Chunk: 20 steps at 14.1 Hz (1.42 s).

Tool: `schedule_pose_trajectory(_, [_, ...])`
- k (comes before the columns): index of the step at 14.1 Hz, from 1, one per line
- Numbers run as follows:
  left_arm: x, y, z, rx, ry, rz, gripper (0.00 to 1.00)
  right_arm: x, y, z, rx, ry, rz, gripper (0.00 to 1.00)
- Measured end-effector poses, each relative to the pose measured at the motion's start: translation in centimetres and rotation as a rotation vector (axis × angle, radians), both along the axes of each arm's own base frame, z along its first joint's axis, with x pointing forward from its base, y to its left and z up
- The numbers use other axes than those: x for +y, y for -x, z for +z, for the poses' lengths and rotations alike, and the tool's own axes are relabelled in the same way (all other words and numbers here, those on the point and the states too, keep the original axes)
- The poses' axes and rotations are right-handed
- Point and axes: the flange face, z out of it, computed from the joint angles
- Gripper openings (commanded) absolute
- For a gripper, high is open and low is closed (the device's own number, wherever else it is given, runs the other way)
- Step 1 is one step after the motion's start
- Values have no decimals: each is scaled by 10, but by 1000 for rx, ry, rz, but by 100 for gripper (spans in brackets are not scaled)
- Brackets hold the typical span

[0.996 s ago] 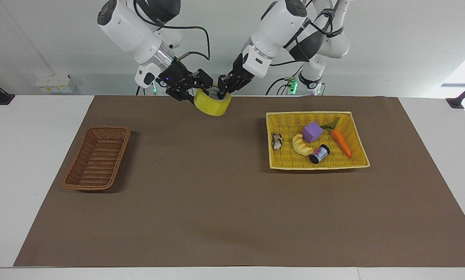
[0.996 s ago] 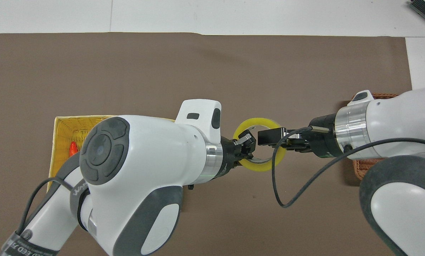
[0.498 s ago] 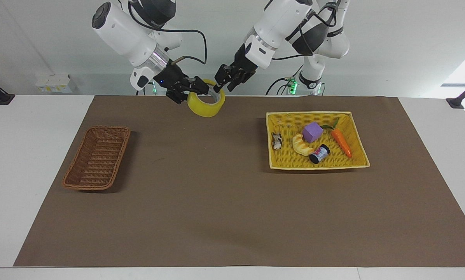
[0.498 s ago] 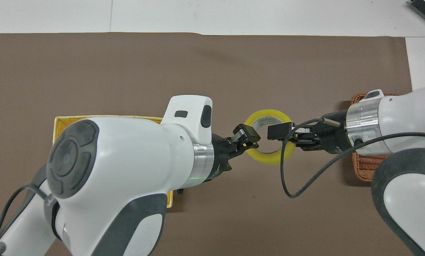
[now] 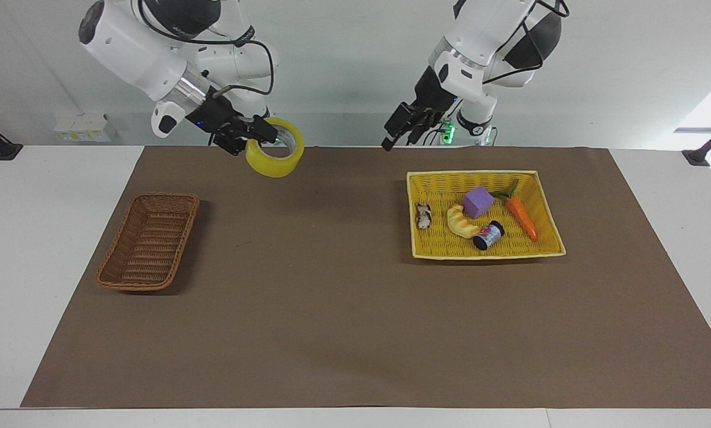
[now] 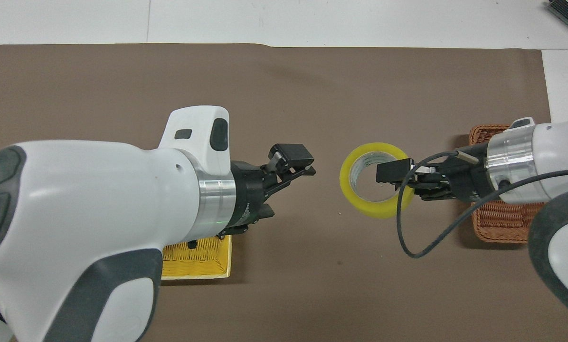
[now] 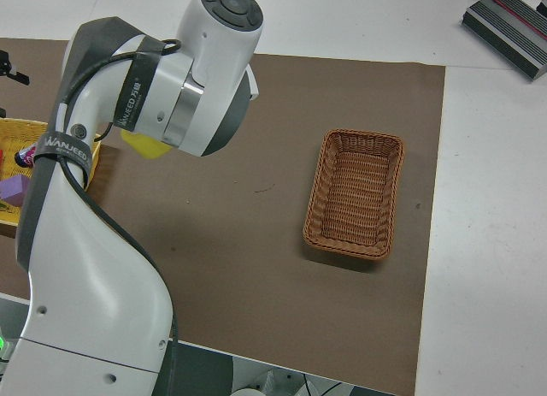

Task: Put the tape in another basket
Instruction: 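Carry the tape with the right gripper while the left gripper withdraws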

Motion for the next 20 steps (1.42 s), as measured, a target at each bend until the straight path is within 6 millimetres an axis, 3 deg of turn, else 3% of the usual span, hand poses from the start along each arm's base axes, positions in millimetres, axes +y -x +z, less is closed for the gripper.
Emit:
schedule_pose_trajectory(3, [52,-21,-7,-42,-58,-133,100,-64,6,-1,-5,-12,-46,0])
schedule_pose_trajectory(5, [82,-31,-11,-73,-129,-193,100,-118,14,-2,-13,3,-120,0])
schedule_pose_trajectory(8, [92,-34,-14,-105,-216,-255,100,-188,17,-18,-28,38,-270,0])
schedule_pose_trajectory(10, [86,-32,-14,-108,-225,-278,100,-217,6,-53,-23,65,-302,0])
schedule_pose_trajectory(13, [82,-30,-11,-116,-227,-286,100,-266,-7,-134,-50,73,-204,0])
schedule_pose_trajectory(15, [81,-30,-5,-127,-225,-290,100,-279,-13,-169,-50,89,-167,0])
schedule_pose_trajectory(20, [70,-25,-5,-124,-227,-319,100,-277,-23,-213,-44,97,-90,0])
